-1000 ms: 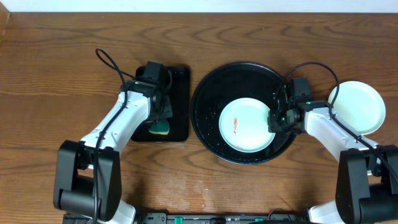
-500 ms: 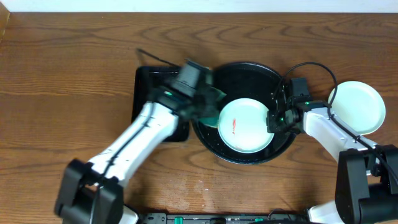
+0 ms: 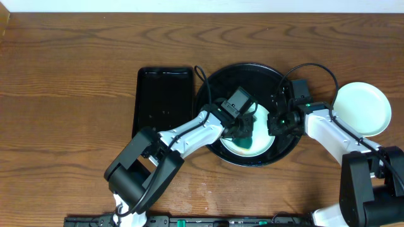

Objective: Clean dirty plates on tray and stack at the side
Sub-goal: 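Scrub the second plate with the sponge while right gripper holds rim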

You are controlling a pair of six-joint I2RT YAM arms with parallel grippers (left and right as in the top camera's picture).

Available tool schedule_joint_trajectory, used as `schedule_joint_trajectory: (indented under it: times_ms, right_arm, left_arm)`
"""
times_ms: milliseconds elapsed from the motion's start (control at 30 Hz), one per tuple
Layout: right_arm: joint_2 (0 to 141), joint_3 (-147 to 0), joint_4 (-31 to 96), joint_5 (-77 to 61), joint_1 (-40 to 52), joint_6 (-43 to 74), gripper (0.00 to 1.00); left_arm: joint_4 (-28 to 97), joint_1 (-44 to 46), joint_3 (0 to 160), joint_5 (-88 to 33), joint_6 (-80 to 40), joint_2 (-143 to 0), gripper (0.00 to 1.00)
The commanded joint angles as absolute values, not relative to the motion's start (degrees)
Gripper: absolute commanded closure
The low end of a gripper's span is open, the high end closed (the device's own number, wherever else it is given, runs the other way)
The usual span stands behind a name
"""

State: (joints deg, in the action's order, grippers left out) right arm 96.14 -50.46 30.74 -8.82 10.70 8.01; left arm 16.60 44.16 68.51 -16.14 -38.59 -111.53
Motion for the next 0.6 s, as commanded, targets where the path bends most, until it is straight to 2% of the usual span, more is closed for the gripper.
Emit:
schedule_joint_trajectory:
  times_ms: [0, 400, 467, 567]
  right_arm:
    - [96.6, -50.6, 31.0, -9.5, 11.7, 6.8, 0.99]
    - [96.6, -50.6, 31.1, -9.3, 11.7, 6.8, 0.99]
    - [96.6, -50.6, 31.1, -9.3, 11.7, 6.8, 0.99]
    - [96.6, -50.6, 31.1, -8.8, 11.7, 6.8, 0.99]
  left_arm:
    - [18.4, 42.9, 68.9, -15.2, -41.0, -116.2, 0.92]
    - [43.3, 38.7, 76.1, 17.6, -41.0, -116.3, 0.92]
    - [43.7, 38.9, 76.9, 19.0, -40.1, -116.3, 0.93]
    - [41.0, 39.1, 76.8, 14.5, -39.6, -116.5, 0.93]
